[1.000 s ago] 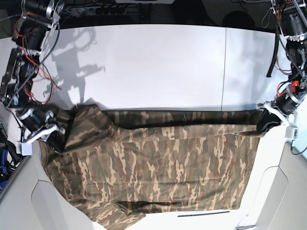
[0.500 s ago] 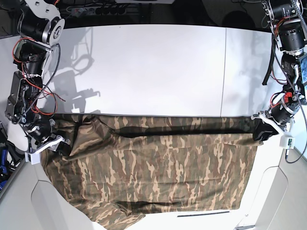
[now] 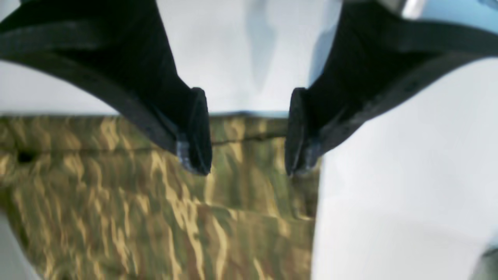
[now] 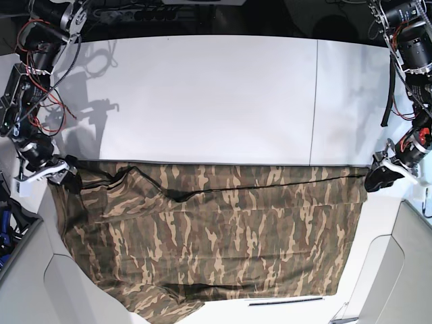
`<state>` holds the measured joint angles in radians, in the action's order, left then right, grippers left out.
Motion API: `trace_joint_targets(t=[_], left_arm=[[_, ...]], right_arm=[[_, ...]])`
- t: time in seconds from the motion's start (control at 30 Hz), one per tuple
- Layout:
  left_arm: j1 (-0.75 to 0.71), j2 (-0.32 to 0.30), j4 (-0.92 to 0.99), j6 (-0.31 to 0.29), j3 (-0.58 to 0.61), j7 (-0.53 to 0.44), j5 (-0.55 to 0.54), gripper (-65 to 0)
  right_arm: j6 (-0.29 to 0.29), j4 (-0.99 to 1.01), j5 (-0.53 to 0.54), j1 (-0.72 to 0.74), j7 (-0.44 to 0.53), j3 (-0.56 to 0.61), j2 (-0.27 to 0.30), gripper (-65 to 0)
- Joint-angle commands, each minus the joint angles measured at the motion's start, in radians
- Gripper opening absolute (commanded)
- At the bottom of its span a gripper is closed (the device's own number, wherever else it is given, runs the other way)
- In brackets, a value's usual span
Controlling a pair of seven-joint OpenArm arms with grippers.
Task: Fold the T-shirt properly
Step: 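Drag the lifted shirt toward the robot with both grippers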
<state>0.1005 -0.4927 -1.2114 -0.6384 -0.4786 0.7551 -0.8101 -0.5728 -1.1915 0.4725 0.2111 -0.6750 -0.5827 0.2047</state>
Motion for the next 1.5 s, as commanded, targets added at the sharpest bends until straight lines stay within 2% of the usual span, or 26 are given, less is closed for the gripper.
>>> trace_joint_targets(t=[0.0, 0.13, 0.23, 0.3, 0.5, 0.7, 0.83, 0.93, 1.13, 1.17, 1.23, 1.4, 1.43, 1.47], left_arm=[[0.009, -0.020, -0.015, -0.009, -0.019, -0.008, -0.031, -31.4], [-0.028, -0.017, -0.014, -0.010, -0.027, -0.019, -0.040, -31.3], [-0.049, -0.003, -0.014, -0.010, -0.027, -0.049, -0.023, -23.5], [-0.059, 0.006, -0.012, -0.009, -0.026, -0.079, -0.002, -21.2], [-0.050, 0.013, 0.079, -0.008, -0.019, -0.161, 0.034, -21.2], [0.018, 0.016, 0.195, -0.009, -0.013, -0.183, 0.045, -21.2], [0.036, 0.016, 0.225, -0.009, 0.033, -0.192, 0.045, -21.2], [0.035, 0.019, 0.229, -0.009, 0.072, -0.217, 0.046, -21.2], [0.049, 0.062, 0.229, -0.008, 0.082, -0.232, 0.086, -22.4], [0.052, 0.069, 0.229, -0.009, 0.082, -0.231, 0.097, -24.9], [0.060, 0.079, 0.229, -0.009, 0.082, -0.231, 0.097, -34.3], [0.090, 0.082, 0.229, -0.009, 0.082, -0.227, 0.119, -61.6], [0.100, 0.082, 0.229, -0.009, 0.082, -0.216, 0.137, -65.0], [0.110, 0.082, 0.229, -0.009, 0.082, -0.195, 0.143, -65.0]], right_arm=[[-0.007, -0.033, 0.018, -0.006, 0.019, -0.023, 0.014, -28.1], [0.001, -0.051, 0.034, -0.067, 0.028, -0.092, 0.017, -28.1], [0.002, -0.050, 0.034, -0.093, 0.055, -0.130, 0.016, -28.1], [0.019, -0.050, 0.032, -0.103, 0.065, -0.144, 0.017, -28.1], [0.072, -0.037, 0.032, -0.105, 0.077, -0.145, 0.017, -28.1], [0.072, 0.037, 0.032, -0.083, 0.095, -0.110, 0.016, -28.0], [0.069, 0.140, 0.032, -0.048, 0.132, -0.069, 0.013, -24.1], [0.047, 0.188, 0.032, -0.013, 0.145, -0.065, 0.000, -24.1], [0.045, 0.190, 0.025, 0.027, 0.144, -0.063, -0.023, -24.3], [0.045, 0.190, 0.021, 0.031, 0.143, -0.063, -0.023, -24.4], [0.045, 0.189, 0.021, 0.036, 0.143, -0.063, -0.023, -30.8], [0.031, 0.189, -0.022, 0.041, 0.144, -0.063, -0.022, -64.4], [0.011, 0.189, -0.024, 0.041, 0.144, -0.063, -0.022, -65.0], [-0.005, 0.189, -0.024, 0.041, 0.143, -0.063, -0.021, -65.0]])
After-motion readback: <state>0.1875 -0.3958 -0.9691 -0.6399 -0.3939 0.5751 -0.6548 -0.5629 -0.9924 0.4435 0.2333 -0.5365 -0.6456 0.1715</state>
